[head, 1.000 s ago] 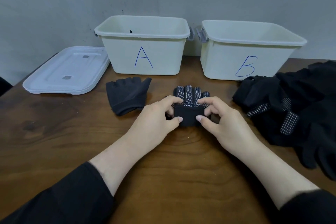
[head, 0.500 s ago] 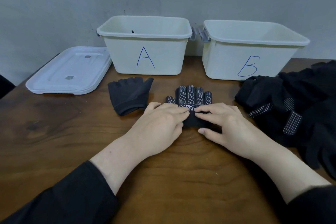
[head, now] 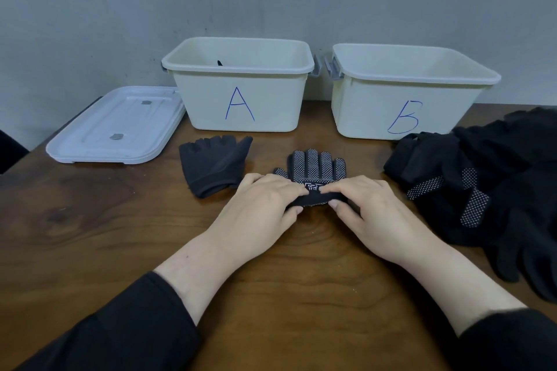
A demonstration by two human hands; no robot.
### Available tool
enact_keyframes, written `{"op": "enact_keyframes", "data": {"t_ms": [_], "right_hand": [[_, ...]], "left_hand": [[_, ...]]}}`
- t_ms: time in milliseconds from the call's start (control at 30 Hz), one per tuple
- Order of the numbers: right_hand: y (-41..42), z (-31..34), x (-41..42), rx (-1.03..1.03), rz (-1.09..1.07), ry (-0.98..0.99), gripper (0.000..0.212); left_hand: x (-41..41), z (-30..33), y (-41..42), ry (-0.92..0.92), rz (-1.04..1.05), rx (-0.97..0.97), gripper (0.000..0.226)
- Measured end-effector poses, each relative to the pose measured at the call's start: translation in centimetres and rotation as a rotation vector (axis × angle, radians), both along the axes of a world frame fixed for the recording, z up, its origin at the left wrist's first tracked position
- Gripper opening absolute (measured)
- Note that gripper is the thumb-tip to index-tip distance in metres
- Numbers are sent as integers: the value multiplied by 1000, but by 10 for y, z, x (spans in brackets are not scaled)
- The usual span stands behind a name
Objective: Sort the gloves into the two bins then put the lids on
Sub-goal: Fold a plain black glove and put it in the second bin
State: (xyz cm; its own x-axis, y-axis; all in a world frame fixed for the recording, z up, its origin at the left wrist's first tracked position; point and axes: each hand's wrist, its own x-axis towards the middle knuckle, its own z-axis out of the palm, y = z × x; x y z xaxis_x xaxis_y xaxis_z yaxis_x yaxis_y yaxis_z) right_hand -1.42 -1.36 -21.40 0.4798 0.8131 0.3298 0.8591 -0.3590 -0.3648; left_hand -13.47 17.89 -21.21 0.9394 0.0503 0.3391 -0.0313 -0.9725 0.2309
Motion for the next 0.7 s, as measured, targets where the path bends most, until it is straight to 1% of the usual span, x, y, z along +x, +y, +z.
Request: {"op": "enact_keyframes", "data": {"t_ms": [67,133,233,300,400,467,533,600,700], "right_hand": [[-3,4,-2,18,12,36,15],[-6,6,-2,21,-1,102,12],[-7,6,1,24,-24,167,8],[-6,7,0,69,-38,231,8],[-4,8,-4,157,-60,388,9],[1,5,-3,189,-99,418,12],[6,0,0,220,-154,387,19],[10,-4,3,247,-194,311,27],[13,-7,5,232,-189,75,29]], "left_hand": [[-1,4,0,-17,5,-4,23],[-3,7,0,-21,19,-50,19],[-5,7,2,-16,41,-135,17],[-4,7,1,7,59,-200,15],[0,7,0,31,96,-323,16],[3,7,0,25,121,-411,18],[7,7,-1,12,147,-479,20],[11,6,-1,-5,171,-516,23],[17,4,-2,-26,185,-548,25]]}}
